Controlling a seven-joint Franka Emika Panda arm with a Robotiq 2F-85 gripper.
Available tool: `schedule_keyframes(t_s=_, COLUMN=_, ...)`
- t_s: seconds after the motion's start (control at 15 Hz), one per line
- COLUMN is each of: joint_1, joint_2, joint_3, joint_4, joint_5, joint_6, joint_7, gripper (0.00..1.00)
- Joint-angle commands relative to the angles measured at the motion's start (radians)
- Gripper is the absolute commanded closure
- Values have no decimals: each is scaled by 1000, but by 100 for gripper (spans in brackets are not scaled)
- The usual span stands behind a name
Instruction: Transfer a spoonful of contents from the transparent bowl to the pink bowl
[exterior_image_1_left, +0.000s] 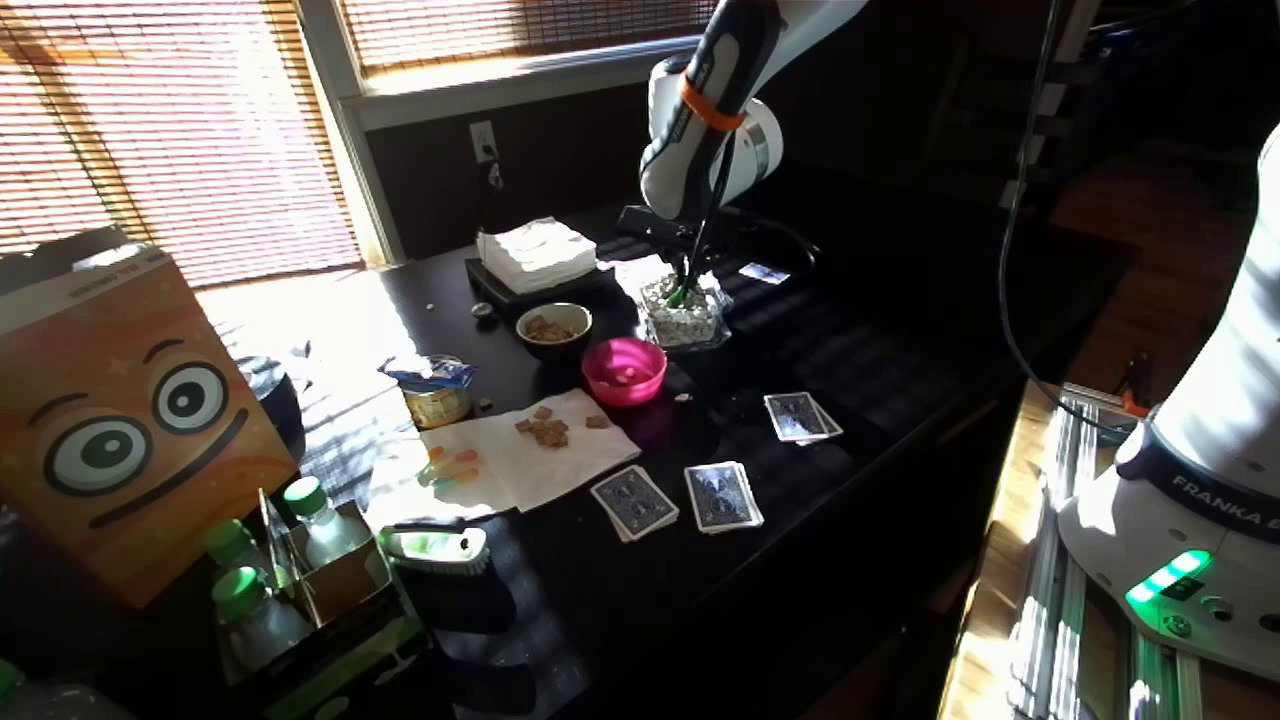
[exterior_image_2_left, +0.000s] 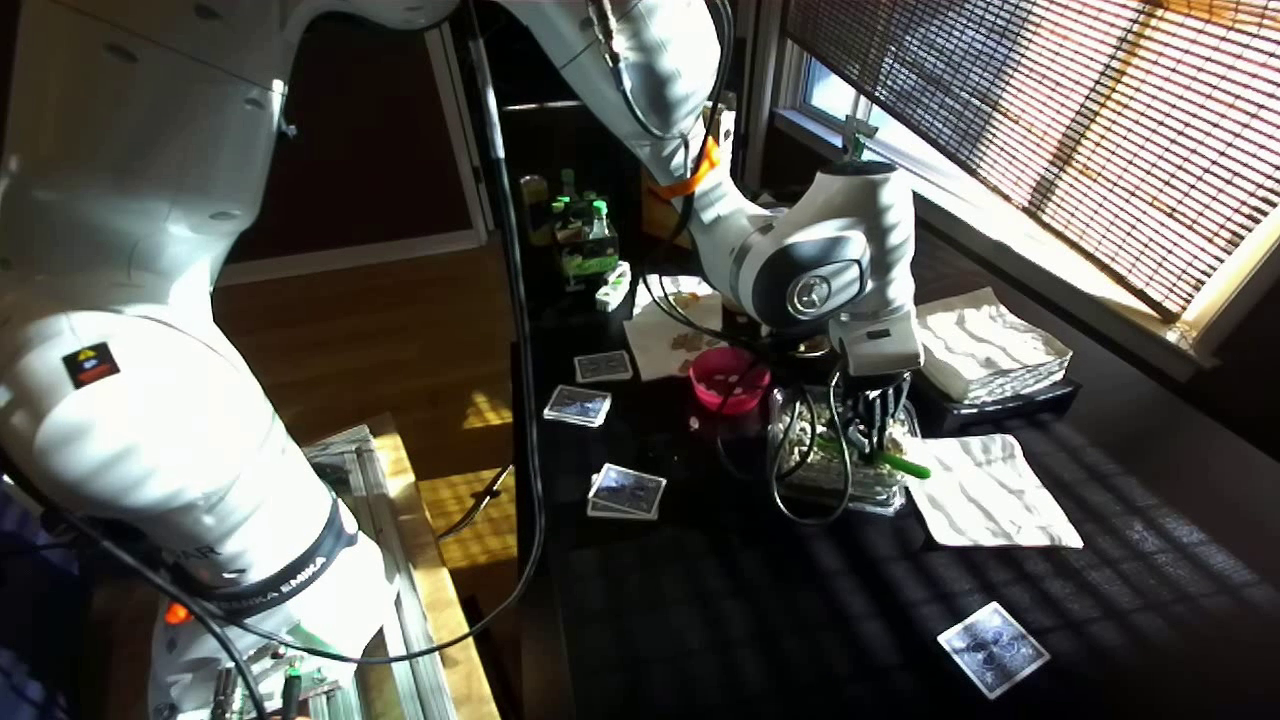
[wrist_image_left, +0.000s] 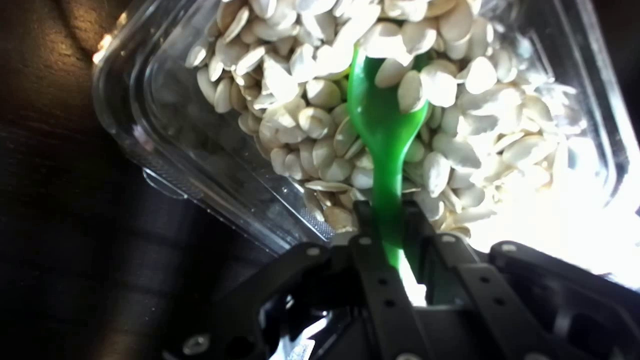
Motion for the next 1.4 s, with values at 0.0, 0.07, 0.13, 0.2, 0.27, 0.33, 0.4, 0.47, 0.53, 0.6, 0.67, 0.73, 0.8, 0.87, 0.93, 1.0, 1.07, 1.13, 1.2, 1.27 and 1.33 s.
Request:
schedule_keyframes(t_s=0.0, joint_1=-59, joint_2=-22, joint_3=43, joint_4=-1, joint_5=-44, joint_6=-26, joint_7=24, gripper=95)
schedule_keyframes(t_s=0.07, joint_1=-70, joint_2=-25, joint_3=51, joint_4=-2, joint_5=-44, joint_6=-27, joint_7=21, gripper=95)
schedule_keyframes(t_s=0.13, joint_1=-79, joint_2=-29, joint_3=58, joint_4=-3, joint_5=-43, joint_6=-27, joint_7=19, gripper=95)
schedule_keyframes(t_s=0.2, joint_1=-92, joint_2=-35, joint_3=70, joint_4=-4, joint_5=-39, joint_6=-28, joint_7=12, gripper=95)
schedule_keyframes(t_s=0.27, joint_1=-96, joint_2=-35, joint_3=73, joint_4=-4, joint_5=-40, joint_6=-26, joint_7=15, gripper=95)
schedule_keyframes(t_s=0.33, joint_1=-106, joint_2=-41, joint_3=83, joint_4=-6, joint_5=-38, joint_6=-27, joint_7=11, gripper=95)
schedule_keyframes(t_s=0.4, joint_1=-115, joint_2=-46, joint_3=91, joint_4=-7, joint_5=-36, joint_6=-30, joint_7=8, gripper=95)
schedule_keyframes(t_s=0.47, joint_1=-121, joint_2=-48, joint_3=97, joint_4=-6, joint_5=-36, joint_6=-32, joint_7=8, gripper=95)
schedule_keyframes(t_s=0.53, joint_1=-129, joint_2=-53, joint_3=103, joint_4=-7, joint_5=-36, joint_6=-37, joint_7=5, gripper=95)
schedule_keyframes(t_s=0.6, joint_1=-136, joint_2=-57, joint_3=109, joint_4=-6, joint_5=-35, joint_6=-42, joint_7=2, gripper=95)
schedule_keyframes(t_s=0.67, joint_1=-145, joint_2=-60, joint_3=116, joint_4=-5, joint_5=-34, joint_6=-48, joint_7=-3, gripper=95)
schedule_keyframes(t_s=0.73, joint_1=-156, joint_2=-65, joint_3=126, joint_4=-5, joint_5=-30, joint_6=-57, joint_7=-11, gripper=95)
schedule_keyframes(t_s=0.8, joint_1=-166, joint_2=-67, joint_3=135, joint_4=-4, joint_5=-28, joint_6=-63, joint_7=-16, gripper=95)
schedule_keyframes(t_s=0.87, joint_1=-179, joint_2=-69, joint_3=144, joint_4=-1, joint_5=-24, joint_6=-67, joint_7=-22, gripper=95)
schedule_keyframes(t_s=0.93, joint_1=-192, joint_2=-74, joint_3=156, joint_4=-2, joint_5=-19, joint_6=-71, joint_7=-30, gripper=95)
schedule_keyframes(t_s=1.0, joint_1=-206, joint_2=-79, joint_3=167, joint_4=-3, joint_5=-15, joint_6=-71, joint_7=-40, gripper=95)
schedule_keyframes(t_s=1.07, joint_1=-215, joint_2=-83, joint_3=174, joint_4=-2, joint_5=-14, joint_6=-76, joint_7=-42, gripper=95)
schedule_keyframes(t_s=1.13, joint_1=-223, joint_2=-85, joint_3=179, joint_4=-1, joint_5=-15, joint_6=-79, joint_7=-45, gripper=95)
schedule_keyframes(t_s=1.2, joint_1=-231, joint_2=-89, joint_3=186, joint_4=-2, joint_5=-13, joint_6=-81, joint_7=-48, gripper=95)
schedule_keyframes(t_s=1.27, joint_1=-237, joint_2=-92, joint_3=189, joint_4=-2, joint_5=-13, joint_6=-81, joint_7=-49, gripper=95)
schedule_keyframes(t_s=1.33, joint_1=-242, joint_2=-95, joint_3=192, joint_4=-2, joint_5=-13, joint_6=-83, joint_7=-51, gripper=95)
